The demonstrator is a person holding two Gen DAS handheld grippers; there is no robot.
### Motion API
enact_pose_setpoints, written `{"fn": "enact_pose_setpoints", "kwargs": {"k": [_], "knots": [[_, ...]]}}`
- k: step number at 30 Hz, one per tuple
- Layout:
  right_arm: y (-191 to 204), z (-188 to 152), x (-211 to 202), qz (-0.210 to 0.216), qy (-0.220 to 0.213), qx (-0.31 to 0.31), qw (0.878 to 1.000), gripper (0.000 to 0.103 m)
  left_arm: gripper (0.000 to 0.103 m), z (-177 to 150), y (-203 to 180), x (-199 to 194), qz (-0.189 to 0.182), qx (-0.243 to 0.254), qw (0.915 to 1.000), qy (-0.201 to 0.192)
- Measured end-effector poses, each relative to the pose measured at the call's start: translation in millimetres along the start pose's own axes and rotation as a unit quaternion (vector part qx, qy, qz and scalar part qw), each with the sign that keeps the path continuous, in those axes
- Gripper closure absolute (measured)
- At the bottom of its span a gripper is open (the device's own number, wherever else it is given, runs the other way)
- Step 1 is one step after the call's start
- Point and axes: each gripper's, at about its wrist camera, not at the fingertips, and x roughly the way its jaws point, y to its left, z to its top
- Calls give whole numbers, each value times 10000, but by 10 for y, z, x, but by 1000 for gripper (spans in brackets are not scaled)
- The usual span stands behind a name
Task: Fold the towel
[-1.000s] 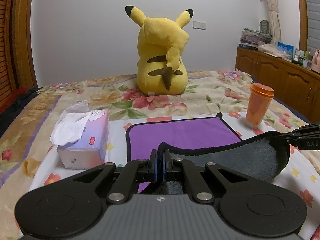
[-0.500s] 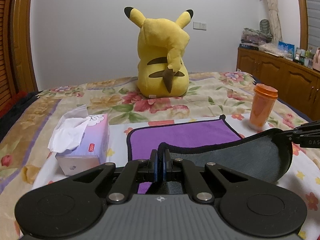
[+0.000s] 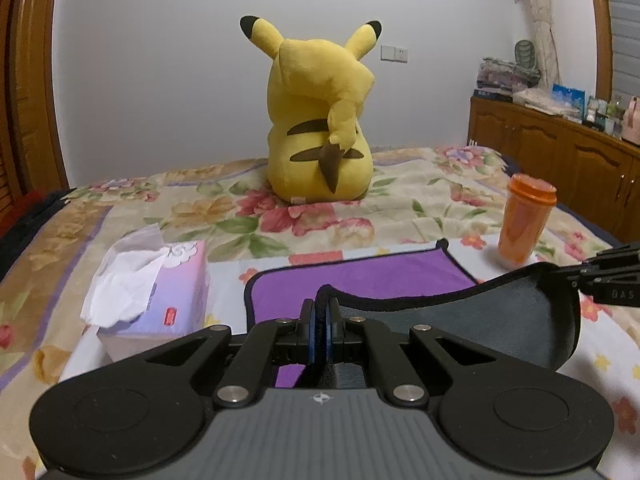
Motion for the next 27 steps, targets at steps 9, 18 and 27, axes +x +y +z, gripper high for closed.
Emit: {"fn": "enact_pose_setpoints", "kwargs": {"k": [9,18,27], "knots": [[12,177,-43,-64,-244,-99,9996,99,95,172,15,6,-8,-97,9998,-168],[-62,327,107,-161,-328,-143,9992,99,95,351,52,201,56,-9,9997,-237],[-124,472,244,-237,-372,-259,9987,99,95,468,145,352,222,-33,9992,-318]]}}
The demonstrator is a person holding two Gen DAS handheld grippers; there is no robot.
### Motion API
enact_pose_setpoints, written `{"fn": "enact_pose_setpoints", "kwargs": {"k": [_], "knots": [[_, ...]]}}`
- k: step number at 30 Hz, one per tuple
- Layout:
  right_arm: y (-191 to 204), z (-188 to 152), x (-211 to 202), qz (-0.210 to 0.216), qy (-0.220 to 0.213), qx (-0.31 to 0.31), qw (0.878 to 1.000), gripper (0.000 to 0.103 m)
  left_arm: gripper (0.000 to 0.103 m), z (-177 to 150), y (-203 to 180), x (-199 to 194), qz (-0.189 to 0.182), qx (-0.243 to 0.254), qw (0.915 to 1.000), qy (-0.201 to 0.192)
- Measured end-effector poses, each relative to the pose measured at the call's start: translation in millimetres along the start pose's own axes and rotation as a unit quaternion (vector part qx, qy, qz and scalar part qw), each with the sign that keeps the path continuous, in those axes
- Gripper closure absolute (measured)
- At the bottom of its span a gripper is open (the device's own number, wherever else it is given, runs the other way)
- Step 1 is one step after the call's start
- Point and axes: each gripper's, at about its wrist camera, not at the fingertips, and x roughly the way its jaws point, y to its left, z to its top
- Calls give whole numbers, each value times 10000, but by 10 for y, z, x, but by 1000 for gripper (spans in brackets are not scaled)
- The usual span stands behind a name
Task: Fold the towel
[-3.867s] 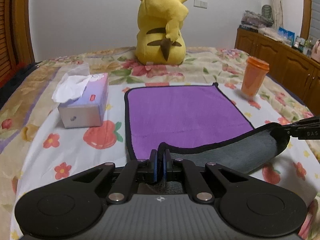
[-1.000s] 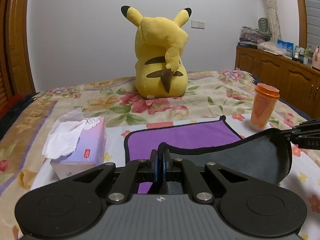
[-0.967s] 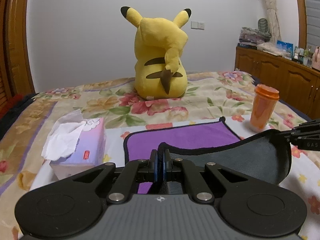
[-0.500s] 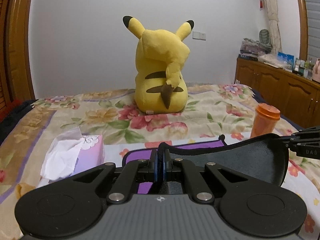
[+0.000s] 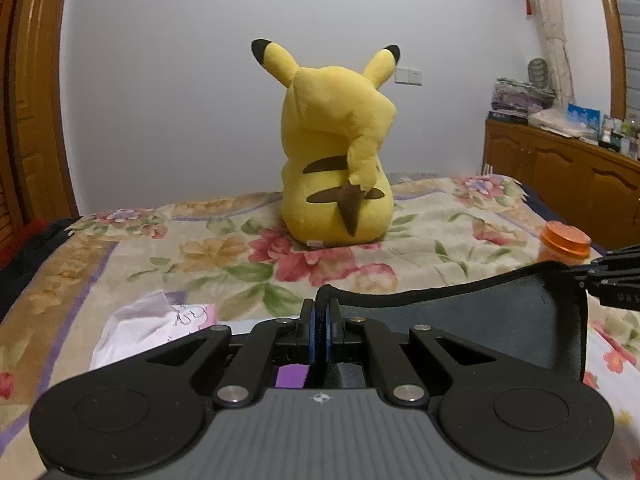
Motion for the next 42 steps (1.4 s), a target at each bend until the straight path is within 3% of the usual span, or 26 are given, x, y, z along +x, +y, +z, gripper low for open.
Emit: {"fn": "enact_pose_setpoints", "kwargs": {"k": [16,25,42], "knots": [[-38,81,337,-199,-125,-180,9996,99,95,109,52,351,101,29,9998,-189],[-90,39,556,-347,-232,-122,9991,99,95,32,129,649,241,-13,9997,-63],[-142,-235,1014,-414,280,-134,9987,99,95,-239,136,1134,390,151,9983,398]]}}
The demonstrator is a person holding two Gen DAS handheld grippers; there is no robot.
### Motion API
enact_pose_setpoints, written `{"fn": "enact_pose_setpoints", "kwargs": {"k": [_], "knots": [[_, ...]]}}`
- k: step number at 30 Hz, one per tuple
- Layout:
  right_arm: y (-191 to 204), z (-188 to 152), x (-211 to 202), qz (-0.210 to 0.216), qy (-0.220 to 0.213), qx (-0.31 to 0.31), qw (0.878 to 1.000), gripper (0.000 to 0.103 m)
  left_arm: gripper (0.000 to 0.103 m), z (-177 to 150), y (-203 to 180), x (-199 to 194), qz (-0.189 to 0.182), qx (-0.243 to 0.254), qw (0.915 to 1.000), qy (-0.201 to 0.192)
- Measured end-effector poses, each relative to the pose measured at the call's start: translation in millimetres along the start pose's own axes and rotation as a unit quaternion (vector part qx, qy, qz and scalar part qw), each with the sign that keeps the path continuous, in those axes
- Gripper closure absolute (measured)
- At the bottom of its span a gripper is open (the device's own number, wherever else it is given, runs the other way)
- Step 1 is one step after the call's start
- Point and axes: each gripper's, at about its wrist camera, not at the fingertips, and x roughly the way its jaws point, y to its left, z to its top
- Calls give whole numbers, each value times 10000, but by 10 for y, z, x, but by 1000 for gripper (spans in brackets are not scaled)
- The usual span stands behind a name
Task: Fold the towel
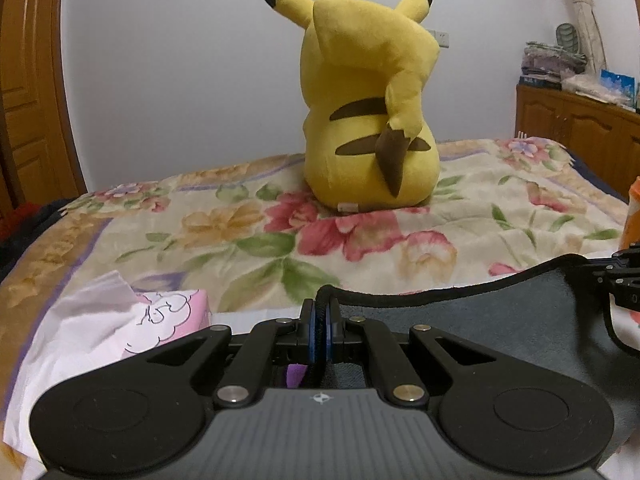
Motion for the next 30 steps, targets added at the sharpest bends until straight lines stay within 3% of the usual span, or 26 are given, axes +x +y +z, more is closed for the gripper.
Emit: {"fn": "enact_pose_setpoints", "kwargs": {"k": [13,16,18,19,21,30], "knots": [[7,-66,66,17,46,46,10000,98,93,-59,-38,102,-49,34,9999,103],[0,-60,59,-1,35,63,10000,83,90,-67,-47,92,-85,3,9999,104],[0,-63,46,0,20,94,10000,64,78,-76,-59,82,-100,6,9999,116],[2,-67,36,7,11,111,9999,61,74,-81,-70,64,-99,25,9999,113],[14,-74,11,21,15,110,9999,61,61,-83,-76,11,-117,23,9999,84],[85,-103,-328,119,62,271,9995,59,46,-58,-126,-328,-177,68,9998,69]]}}
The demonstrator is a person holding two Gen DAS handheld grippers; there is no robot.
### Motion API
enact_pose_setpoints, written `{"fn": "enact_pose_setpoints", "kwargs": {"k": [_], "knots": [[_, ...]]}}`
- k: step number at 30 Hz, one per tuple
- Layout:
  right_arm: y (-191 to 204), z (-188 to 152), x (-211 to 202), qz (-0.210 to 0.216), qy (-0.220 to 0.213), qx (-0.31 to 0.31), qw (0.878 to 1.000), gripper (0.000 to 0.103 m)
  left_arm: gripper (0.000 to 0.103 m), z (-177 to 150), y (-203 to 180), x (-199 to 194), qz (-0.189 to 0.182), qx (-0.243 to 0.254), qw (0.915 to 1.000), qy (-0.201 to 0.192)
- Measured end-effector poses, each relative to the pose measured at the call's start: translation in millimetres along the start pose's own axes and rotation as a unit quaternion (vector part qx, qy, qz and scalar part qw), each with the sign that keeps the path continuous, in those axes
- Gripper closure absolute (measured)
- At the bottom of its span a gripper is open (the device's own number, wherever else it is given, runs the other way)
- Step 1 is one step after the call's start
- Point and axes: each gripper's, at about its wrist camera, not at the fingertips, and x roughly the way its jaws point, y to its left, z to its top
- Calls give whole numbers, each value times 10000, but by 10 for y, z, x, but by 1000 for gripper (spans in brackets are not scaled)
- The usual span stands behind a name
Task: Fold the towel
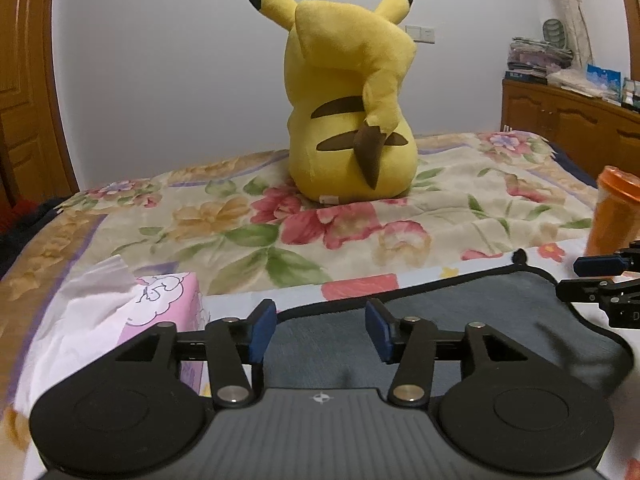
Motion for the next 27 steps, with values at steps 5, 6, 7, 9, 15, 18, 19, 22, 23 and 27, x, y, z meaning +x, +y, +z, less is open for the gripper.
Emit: {"fn": "enact_pose_setpoints", "kwargs": {"k": [5,6,7,9,15,18,19,22,23,27], "knots": [[29,14,-213,-4,18,77,10000,57,46,16,-47,-207,-4,61,10000,70],[36,20,-262,-10,11,90,10000,56,46,23,-52,-248,-11,54,10000,71],[41,27,-304,-14,4,97,10000,56,46,31,-56,-290,-22,51,10000,78],[60,43,-401,-19,-10,104,9999,55,45,44,-74,-383,-18,69,9999,86],[104,77,-702,-23,-67,134,9999,53,42,57,-149,-679,-48,149,9998,104],[122,97,-852,-39,-100,152,9998,52,41,61,-192,-831,-60,174,9998,107],[126,101,-907,-43,-113,168,9998,52,41,65,-202,-879,-69,174,9998,104],[147,114,-1037,-68,-141,211,9997,50,38,62,-238,-1036,-94,182,9997,102],[158,119,-1079,-77,-156,219,9996,50,37,64,-247,-1077,-101,189,9997,101],[193,141,-1256,-92,-221,231,9994,45,36,62,-284,-1258,-103,202,9997,94]]}}
